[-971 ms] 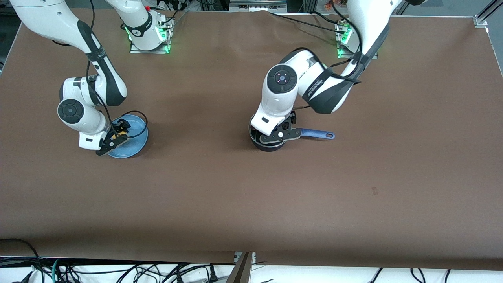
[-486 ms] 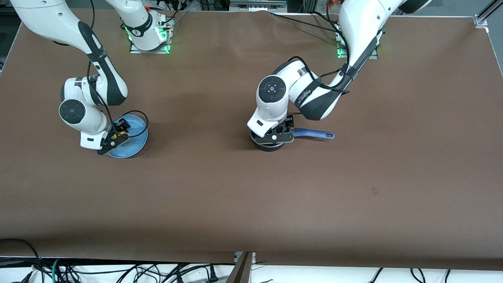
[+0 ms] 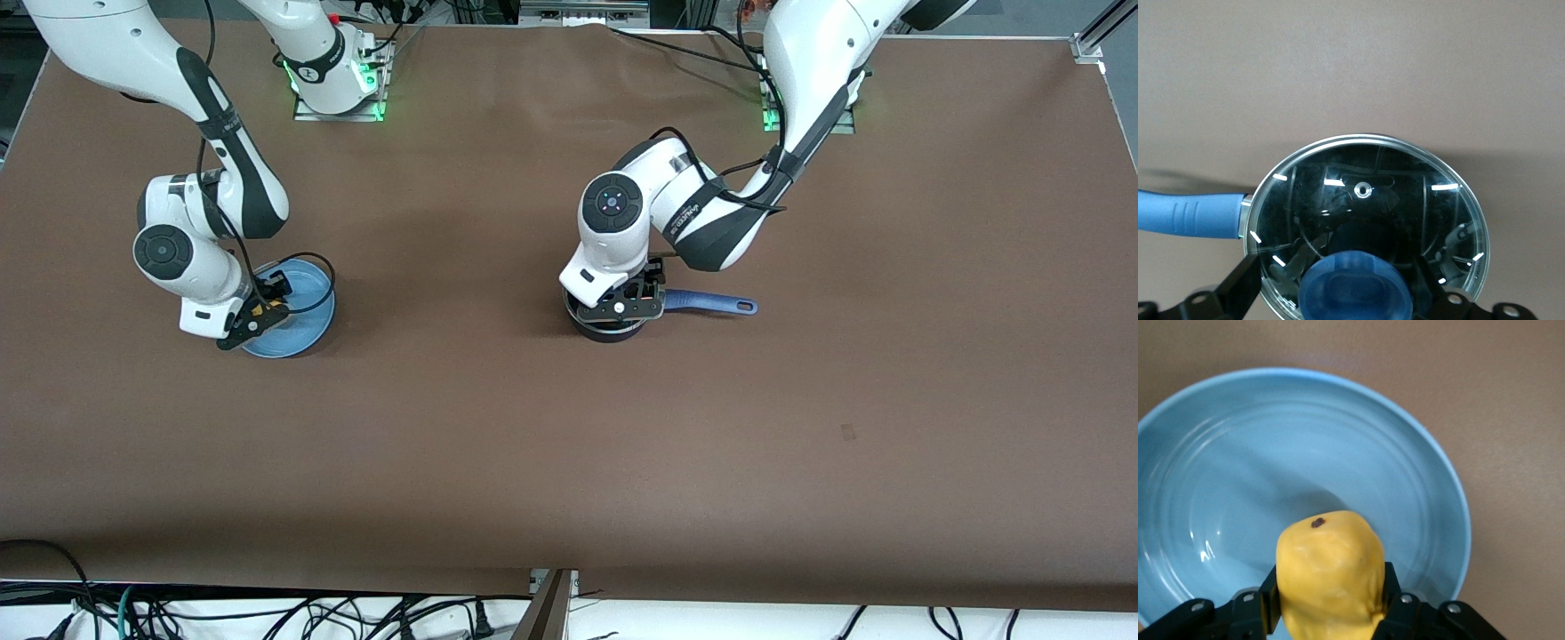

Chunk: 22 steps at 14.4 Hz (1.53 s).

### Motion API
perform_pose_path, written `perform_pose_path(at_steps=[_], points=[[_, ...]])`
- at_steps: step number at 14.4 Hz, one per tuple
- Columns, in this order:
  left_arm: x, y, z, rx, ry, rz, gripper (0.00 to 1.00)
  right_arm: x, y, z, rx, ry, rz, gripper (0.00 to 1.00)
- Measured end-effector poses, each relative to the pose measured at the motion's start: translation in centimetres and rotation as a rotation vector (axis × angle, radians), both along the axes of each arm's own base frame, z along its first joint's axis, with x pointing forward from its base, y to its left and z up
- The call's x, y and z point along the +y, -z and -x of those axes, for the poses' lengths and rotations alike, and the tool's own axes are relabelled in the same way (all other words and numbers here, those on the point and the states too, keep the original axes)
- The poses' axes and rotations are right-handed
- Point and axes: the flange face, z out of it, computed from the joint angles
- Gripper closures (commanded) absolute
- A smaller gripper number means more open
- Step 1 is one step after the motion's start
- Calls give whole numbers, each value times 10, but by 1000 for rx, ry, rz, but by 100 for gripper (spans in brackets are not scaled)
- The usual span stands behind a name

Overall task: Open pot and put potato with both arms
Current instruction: 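Lift the lid off with the left gripper while the right gripper carries the potato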

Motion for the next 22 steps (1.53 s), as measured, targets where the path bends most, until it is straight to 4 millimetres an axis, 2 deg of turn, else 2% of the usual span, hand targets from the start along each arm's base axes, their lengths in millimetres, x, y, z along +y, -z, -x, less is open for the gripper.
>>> perform_pose_path(at_steps=[6,8,12,14,16,19,21,22], points=[[-7,-1,4,6,-4,22,41,15,-16,-16,-51,-7,-9,57],[-7,-2,4,6,-5,23,42,17,-21,-20,-67,0,-14,64],[-5,-6,0,5,-17,34,42,34,-44,-34,-111,23,-53,65],[1,-22,-9,-3,-44,55,42,43,-61,-44,-113,43,-74,65],[12,-49,-19,-8,-70,51,42,59,-83,-57,-120,81,-127,65],[34,-98,-34,-9,-118,52,42,107,-133,-78,-123,139,-209,65],[54,-123,-46,-28,-150,62,42,164,-160,-83,-154,242,-235,65],[67,-132,-51,-27,-158,62,42,203,-168,-82,-167,295,-248,65]])
